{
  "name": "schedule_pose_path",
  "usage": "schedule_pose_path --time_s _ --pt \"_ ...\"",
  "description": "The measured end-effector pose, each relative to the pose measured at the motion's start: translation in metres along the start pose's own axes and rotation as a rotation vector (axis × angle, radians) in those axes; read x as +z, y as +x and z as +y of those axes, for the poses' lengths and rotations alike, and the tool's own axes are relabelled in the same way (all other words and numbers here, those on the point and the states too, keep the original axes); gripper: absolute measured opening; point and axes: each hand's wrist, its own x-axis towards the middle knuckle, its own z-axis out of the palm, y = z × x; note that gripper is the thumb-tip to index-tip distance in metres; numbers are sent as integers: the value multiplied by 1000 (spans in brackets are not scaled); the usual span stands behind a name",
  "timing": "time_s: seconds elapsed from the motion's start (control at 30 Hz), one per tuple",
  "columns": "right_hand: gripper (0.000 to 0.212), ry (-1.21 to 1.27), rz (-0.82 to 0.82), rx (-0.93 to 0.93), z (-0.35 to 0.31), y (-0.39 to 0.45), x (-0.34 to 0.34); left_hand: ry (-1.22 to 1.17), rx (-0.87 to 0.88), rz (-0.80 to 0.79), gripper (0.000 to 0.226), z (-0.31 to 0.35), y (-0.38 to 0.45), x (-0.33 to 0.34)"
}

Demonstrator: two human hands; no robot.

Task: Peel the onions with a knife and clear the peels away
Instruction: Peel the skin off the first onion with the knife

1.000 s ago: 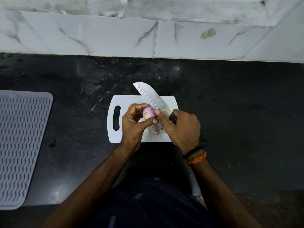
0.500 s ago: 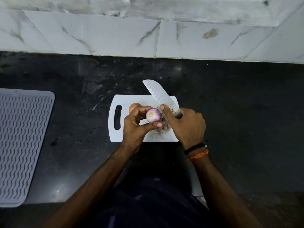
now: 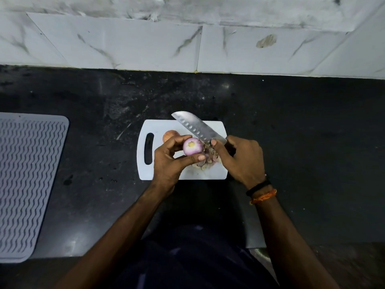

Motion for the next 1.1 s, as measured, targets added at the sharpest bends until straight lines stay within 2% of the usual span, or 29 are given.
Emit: schedule_pose_path --time_s 0.17,0.33,0.47,0.73,0.9,1.1 --pt "49 143 -53 62 -2 1 0 -30 -16 13 53 -1 -1 -1" --pt "43 180 -22 -28 -14 -3 0 -46 -9 10 52 -1 0 -1" --pt "37 138 31 -63 -13 -3 3 -72 -23 -10 52 -1 -1 -1" --pt "46 12 59 -125 -11 5 5 -92 -94 -9 52 -1 -2 -3" --pt "55 3 124 -88 -13 11 4 -100 -121 -11 51 0 -4 -3" --pt "45 49 45 -58 -7 14 -3 -169 -146 -24 58 -5 -5 -6"
